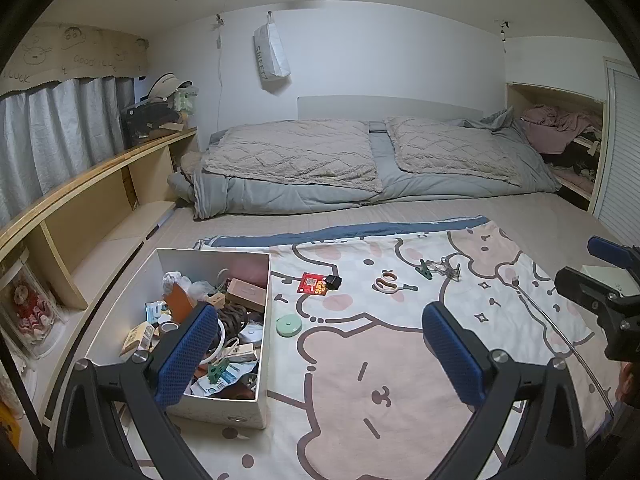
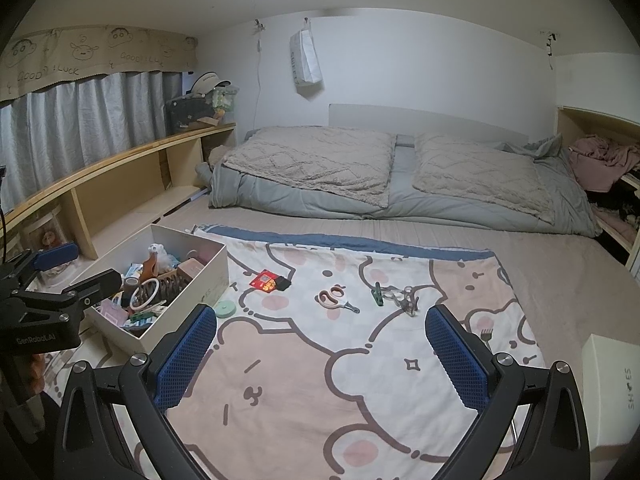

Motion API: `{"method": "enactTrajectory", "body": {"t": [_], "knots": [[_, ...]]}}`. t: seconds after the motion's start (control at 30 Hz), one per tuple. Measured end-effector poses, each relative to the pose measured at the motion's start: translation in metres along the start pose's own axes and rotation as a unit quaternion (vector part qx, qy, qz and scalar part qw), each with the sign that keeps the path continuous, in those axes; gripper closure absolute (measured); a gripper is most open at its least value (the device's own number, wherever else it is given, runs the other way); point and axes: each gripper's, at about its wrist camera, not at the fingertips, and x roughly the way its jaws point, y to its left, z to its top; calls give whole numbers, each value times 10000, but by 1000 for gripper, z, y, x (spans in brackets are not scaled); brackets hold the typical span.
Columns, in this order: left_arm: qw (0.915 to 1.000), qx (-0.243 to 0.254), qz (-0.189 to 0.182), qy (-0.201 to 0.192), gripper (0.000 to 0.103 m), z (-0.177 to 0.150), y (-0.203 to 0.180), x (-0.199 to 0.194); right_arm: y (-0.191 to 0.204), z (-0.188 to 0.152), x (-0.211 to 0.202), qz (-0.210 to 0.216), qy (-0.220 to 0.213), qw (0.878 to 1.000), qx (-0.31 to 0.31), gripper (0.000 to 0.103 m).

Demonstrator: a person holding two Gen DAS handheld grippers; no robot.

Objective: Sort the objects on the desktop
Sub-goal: 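Move both tools forward over the blanket toward the scattered items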

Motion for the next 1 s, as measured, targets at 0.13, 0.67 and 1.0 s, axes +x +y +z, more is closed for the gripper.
{"method": "enactTrajectory", "body": {"t": [0.13, 0.67, 1.0], "knots": [[10000, -1, -48, -19, 0, 3, -3, 2, 1, -1, 0, -1, 5, 10000, -2, 0], [9995, 198, -136, -190, 0, 14, -9, 5, -6, 2, 4, -9, 19, 10000, 70, 0], [9983, 325, -476, -41, 0, 22, -16, 23, -20, 5, 12, -120, 76, 9999, 52, 0]]}}
